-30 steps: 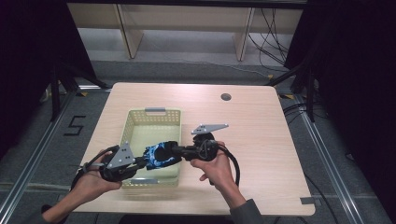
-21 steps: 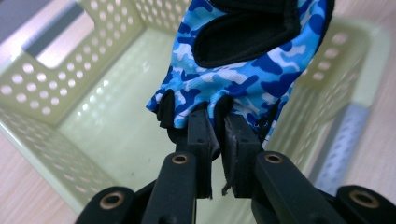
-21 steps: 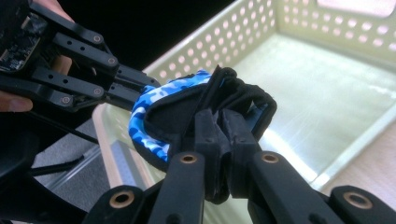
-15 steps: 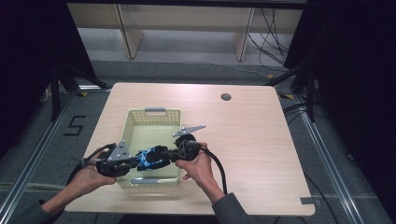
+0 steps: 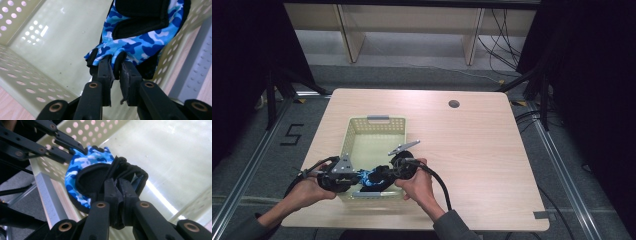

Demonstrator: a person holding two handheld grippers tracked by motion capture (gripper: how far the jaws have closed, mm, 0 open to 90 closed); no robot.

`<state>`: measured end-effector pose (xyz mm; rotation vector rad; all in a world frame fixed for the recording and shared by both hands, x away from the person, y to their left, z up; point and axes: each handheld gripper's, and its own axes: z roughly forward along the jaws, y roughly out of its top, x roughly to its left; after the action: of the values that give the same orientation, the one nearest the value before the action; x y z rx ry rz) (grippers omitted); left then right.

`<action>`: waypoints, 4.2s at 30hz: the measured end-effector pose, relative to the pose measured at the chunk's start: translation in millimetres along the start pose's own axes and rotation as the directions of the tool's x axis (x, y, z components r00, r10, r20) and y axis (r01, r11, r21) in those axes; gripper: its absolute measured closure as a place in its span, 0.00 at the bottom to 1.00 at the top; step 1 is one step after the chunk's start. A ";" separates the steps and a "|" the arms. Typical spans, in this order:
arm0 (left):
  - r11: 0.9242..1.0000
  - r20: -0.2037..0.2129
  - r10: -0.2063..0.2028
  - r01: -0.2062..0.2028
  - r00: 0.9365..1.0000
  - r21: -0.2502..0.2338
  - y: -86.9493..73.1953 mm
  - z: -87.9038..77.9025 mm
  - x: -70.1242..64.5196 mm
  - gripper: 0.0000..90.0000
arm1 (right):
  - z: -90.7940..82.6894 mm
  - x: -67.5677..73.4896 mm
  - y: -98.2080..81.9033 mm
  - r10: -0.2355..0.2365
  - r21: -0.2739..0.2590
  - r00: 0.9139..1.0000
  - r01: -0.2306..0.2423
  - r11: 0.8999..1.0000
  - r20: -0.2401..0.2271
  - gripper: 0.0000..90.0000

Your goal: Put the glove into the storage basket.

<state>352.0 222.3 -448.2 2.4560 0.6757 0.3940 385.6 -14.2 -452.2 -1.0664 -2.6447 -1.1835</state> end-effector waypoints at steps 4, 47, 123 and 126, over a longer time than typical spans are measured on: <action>1.000 -0.001 0.002 -0.002 1.000 0.014 -1.1 -0.9 1.2 0.73 | 0.3 -0.9 0.2 -0.004 0.005 1.000 0.004 1.000 0.019 0.96; 0.974 0.005 -0.175 0.174 0.985 -0.144 11.0 -24.7 -7.8 0.36 | -29.9 2.5 9.7 -0.074 -0.021 0.991 0.077 0.997 0.111 0.71; 0.896 0.242 -0.189 0.268 0.952 -0.354 27.2 -2.8 -82.7 0.21 | -135.4 -46.3 -81.0 0.036 -0.302 0.992 0.001 0.953 0.118 0.37; 0.892 0.242 -0.193 0.273 0.951 -0.360 26.5 -2.2 -84.0 0.20 | -136.3 -47.6 -82.7 0.044 -0.302 0.993 -0.008 0.953 0.112 0.35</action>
<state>291.4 158.6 -441.8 1.9755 0.7196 0.1621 341.4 -172.0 -423.6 -1.2467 -2.5793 -1.6064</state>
